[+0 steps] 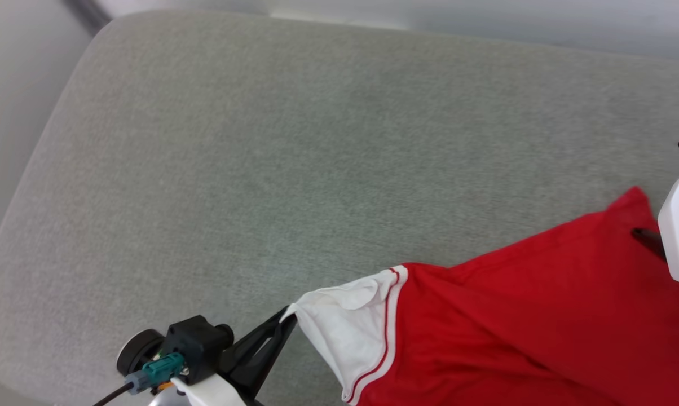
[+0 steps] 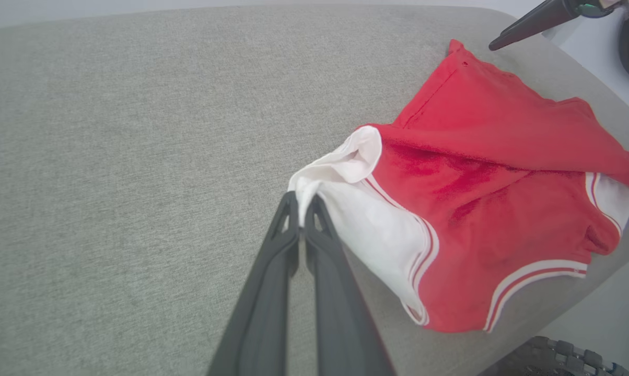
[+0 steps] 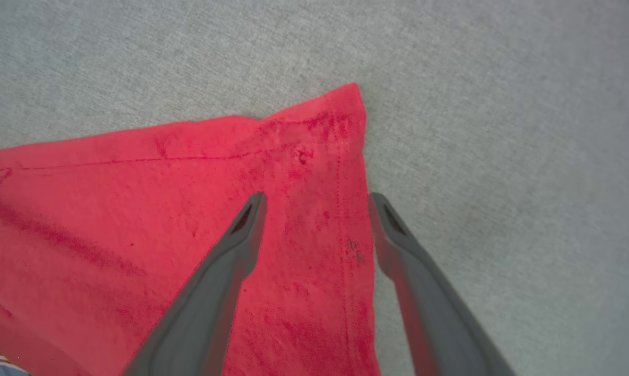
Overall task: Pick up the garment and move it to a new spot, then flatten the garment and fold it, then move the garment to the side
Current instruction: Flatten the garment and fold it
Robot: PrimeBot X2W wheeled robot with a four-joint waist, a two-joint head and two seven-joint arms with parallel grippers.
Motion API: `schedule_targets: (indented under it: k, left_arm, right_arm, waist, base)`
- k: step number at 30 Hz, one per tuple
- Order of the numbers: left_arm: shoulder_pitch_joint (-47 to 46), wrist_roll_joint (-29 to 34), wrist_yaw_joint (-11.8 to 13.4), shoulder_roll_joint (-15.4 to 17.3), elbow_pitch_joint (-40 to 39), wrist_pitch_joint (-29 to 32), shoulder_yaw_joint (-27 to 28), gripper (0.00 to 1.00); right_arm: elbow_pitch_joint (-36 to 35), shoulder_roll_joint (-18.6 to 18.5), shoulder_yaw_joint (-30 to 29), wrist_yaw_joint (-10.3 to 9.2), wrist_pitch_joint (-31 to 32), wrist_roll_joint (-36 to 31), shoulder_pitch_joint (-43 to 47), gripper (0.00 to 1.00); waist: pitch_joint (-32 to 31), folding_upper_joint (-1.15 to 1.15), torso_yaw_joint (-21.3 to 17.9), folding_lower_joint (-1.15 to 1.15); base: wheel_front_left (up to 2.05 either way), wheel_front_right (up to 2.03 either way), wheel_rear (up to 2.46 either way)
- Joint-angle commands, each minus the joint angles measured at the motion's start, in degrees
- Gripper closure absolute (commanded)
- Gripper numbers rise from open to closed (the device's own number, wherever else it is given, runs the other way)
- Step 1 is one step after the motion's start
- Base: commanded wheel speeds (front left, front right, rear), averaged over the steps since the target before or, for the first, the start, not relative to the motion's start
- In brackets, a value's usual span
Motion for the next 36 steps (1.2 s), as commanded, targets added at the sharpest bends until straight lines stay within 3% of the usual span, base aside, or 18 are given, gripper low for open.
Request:
schedule_targets:
  k: [1,7,16,17,18,26,36]
  left_arm:
    - [-1.24,0.32,-0.52,-0.50,0.09,-0.30,-0.27,1.00]
    - [-3.69,1.35,-1.96,-2.49,1.60,-0.91,-1.79,1.00]
    - [-5.40,1.42,-3.03,-4.68,3.96,-1.56,-3.27,1.00]
    - [-5.44,1.38,-3.11,-4.71,4.22,-1.70,-3.29,1.00]
    - [-5.47,1.34,-3.18,-4.73,4.42,-1.78,-3.31,1.00]
    - [-5.58,1.39,-2.49,-3.30,4.73,-2.12,-2.28,1.00]
    - [-4.98,0.42,0.40,1.52,1.34,-1.92,2.96,1.00]
  right_arm:
    - [2.34,0.01,0.48,-0.02,0.01,-0.66,-1.65,0.00]
    - [9.36,-0.83,1.05,-0.03,-0.64,-3.11,-4.43,0.00]
    - [16.73,-0.34,1.88,-0.05,0.12,-2.48,-0.29,0.00]
    - [16.98,-0.54,2.14,-0.05,0.27,-2.63,0.33,0.60]
    - [17.11,-0.74,2.31,-0.05,0.15,-2.66,0.85,1.00]
    - [16.86,0.49,1.91,0.00,-7.09,-1.23,-3.25,1.00]
    - [18.20,0.30,4.28,-0.03,-16.66,4.23,-10.25,1.00]
  waist:
    - [2.98,0.00,3.18,-0.01]
    - [5.69,0.00,6.31,-0.01]
    - [7.10,0.00,8.41,-0.01]
    - [7.09,0.00,8.49,-0.01]
    - [7.03,0.00,8.56,-0.01]
    - [3.09,0.00,6.08,-0.01]
    - [-5.06,0.00,-1.04,-0.01]
  base:
    - [0.00,0.00,0.00]
    - [0.00,0.00,0.00]
    - [0.00,0.00,0.00]
    - [0.00,0.00,0.00]
    - [0.00,0.00,0.00]
    - [0.00,0.00,0.00]
    - [0.00,0.00,0.00]
